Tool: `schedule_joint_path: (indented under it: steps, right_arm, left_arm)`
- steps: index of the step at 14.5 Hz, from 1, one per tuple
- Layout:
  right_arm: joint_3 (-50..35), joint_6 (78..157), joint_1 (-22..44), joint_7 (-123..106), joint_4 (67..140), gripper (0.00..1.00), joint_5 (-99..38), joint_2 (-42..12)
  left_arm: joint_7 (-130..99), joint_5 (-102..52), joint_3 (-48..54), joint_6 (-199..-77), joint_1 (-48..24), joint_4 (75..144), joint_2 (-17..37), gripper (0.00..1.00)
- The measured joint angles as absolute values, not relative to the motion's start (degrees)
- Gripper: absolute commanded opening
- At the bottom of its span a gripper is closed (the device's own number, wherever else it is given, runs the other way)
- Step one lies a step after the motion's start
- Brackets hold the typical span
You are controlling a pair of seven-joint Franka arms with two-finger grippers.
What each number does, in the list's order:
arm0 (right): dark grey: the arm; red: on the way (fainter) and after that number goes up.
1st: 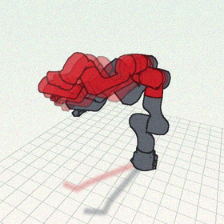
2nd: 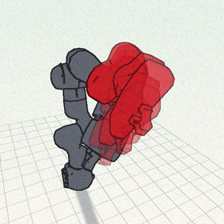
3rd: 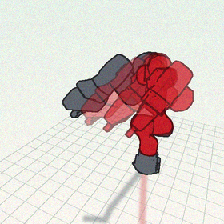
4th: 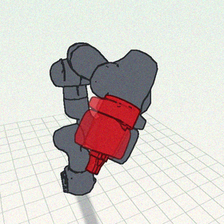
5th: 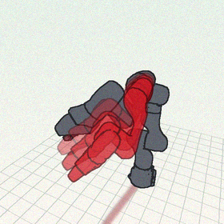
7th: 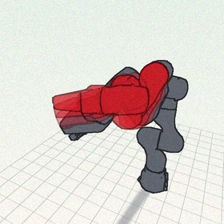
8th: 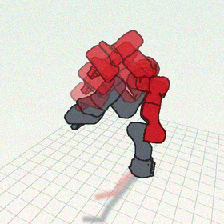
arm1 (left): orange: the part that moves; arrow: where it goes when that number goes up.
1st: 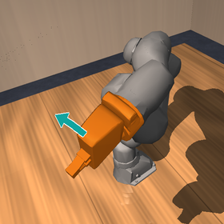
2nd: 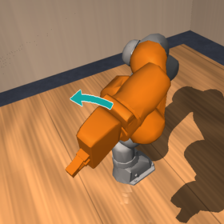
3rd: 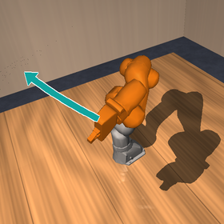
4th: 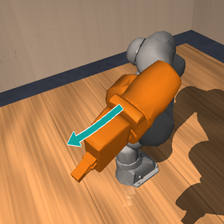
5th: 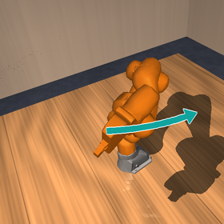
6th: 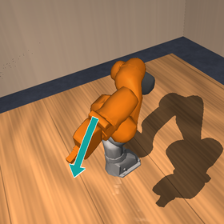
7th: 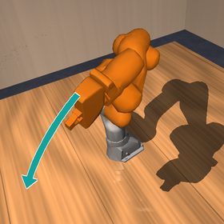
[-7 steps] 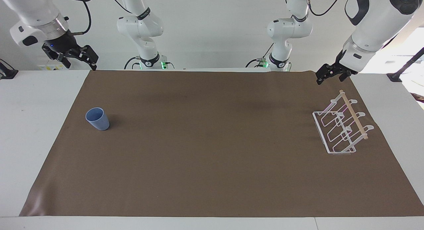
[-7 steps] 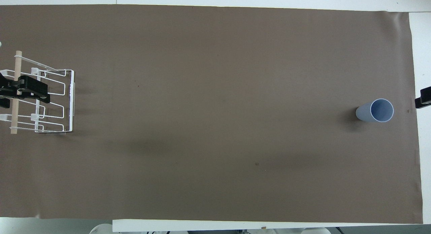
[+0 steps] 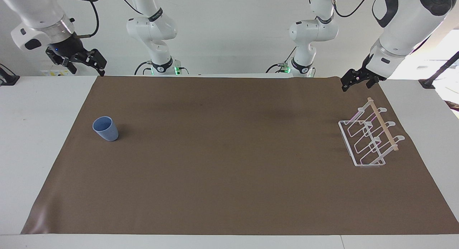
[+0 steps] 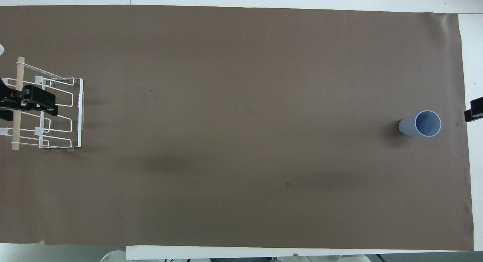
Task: Hang cup on cup holder
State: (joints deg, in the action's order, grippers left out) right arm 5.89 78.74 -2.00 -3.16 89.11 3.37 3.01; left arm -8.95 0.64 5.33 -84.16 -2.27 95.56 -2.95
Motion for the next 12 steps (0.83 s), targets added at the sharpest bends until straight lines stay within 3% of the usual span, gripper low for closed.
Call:
schedule_joint_path:
  steps: [4, 10, 12]
  right_arm:
    - [6.01, 87.39, -2.30, -8.25, 94.64, 1.00, 3.49, 3.86]
    - [6.31, 113.45, -10.04, -20.22, 115.40, 1.00, 3.61, 2.83]
    - [6.49, 118.28, -12.92, -24.33, 119.98, 1.00, 3.61, 1.33]
  left_arm:
    - [-9.51, 0.64, 5.33, -85.40, -2.31, 96.80, -3.18, 1.00]
    - [-13.06, 0.64, 5.35, -92.59, -2.41, 103.34, -5.58, 1.00]
    - [-17.04, 0.12, 5.44, -96.39, -2.55, 107.60, -7.47, 1.00]
